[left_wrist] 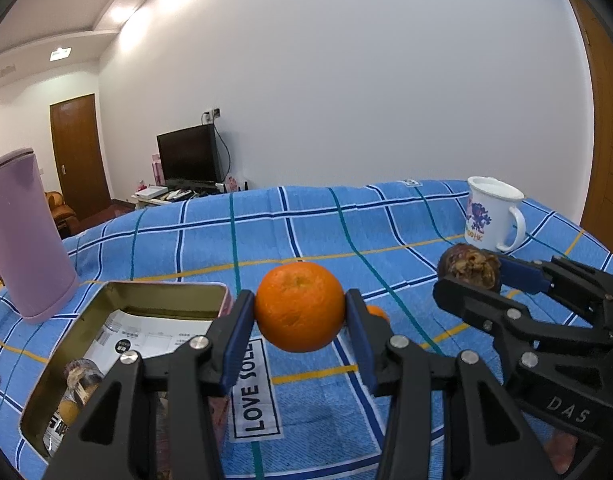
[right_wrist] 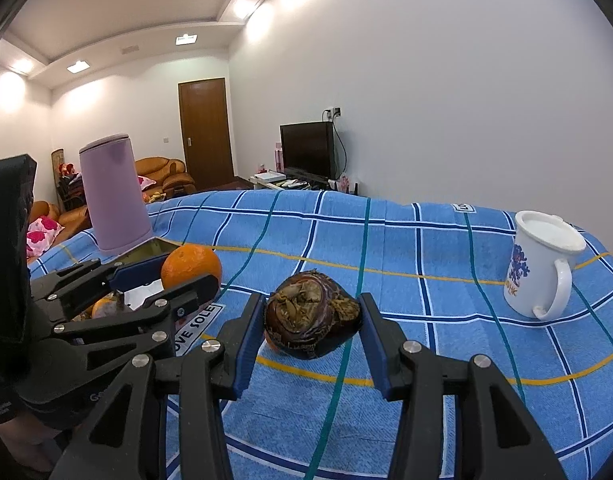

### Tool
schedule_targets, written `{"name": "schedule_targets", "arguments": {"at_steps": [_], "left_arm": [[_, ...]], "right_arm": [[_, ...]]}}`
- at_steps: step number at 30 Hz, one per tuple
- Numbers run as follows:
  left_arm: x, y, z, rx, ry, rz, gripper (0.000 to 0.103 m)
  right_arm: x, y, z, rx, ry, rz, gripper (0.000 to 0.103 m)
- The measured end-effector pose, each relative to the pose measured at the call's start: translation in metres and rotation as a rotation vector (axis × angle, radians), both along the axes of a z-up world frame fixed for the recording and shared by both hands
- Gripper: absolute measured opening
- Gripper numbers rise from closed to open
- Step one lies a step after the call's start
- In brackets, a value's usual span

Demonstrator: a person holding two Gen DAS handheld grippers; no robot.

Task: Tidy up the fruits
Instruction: 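Lift the orange and brown taro and carry them toward the tin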

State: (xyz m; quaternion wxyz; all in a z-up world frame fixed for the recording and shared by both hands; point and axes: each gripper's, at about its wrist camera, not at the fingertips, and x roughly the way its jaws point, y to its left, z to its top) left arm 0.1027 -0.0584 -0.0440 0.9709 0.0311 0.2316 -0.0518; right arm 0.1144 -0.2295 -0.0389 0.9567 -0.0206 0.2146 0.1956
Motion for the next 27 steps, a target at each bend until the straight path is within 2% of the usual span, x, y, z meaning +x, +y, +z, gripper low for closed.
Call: {"name": "schedule_targets", "arguments": {"at_steps": [27], "left_arm": [[-0.012,-0.001,0.005,0.003,-0.065,-0.005,0.048]], "right_arm": [[-0.023,-0.003,0.006,0.025,-0.092,-0.007,0.048]]}}
